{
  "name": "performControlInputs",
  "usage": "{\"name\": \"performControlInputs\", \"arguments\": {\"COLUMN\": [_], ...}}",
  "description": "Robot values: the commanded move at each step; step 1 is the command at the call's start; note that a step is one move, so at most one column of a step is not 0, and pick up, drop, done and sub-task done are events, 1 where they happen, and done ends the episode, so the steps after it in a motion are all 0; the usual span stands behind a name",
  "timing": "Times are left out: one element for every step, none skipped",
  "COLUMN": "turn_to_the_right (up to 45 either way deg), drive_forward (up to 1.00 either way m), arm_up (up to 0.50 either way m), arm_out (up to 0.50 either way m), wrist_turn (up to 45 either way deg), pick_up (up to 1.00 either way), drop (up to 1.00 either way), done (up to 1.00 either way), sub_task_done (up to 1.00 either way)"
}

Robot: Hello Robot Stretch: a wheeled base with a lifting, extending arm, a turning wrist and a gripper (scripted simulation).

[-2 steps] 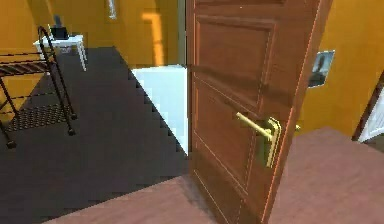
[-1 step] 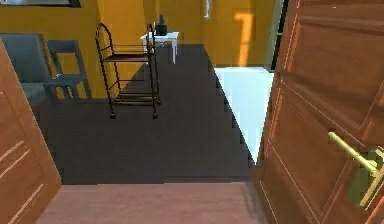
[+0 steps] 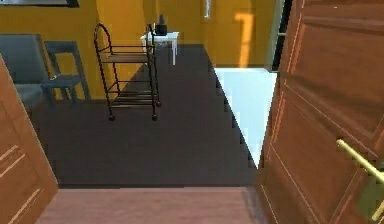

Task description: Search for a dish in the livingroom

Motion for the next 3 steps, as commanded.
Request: {"name": "performControlInputs", "arguments": {"turn_to_the_right": [-24.0, 0.0, -3.0], "drive_forward": [0.0, 1.0, 0.0], "arm_up": [0.0, 0.0, 0.0], "arm_out": [0.0, 0.0, 0.0], "wrist_turn": [0.0, 0.0, 0.0], "pick_up": [0.0, 0.0, 0.0], "drop": [0.0, 0.0, 0.0], "done": [0.0, 0.0, 0.0], "sub_task_done": [0.0, 0.0, 0.0]}}
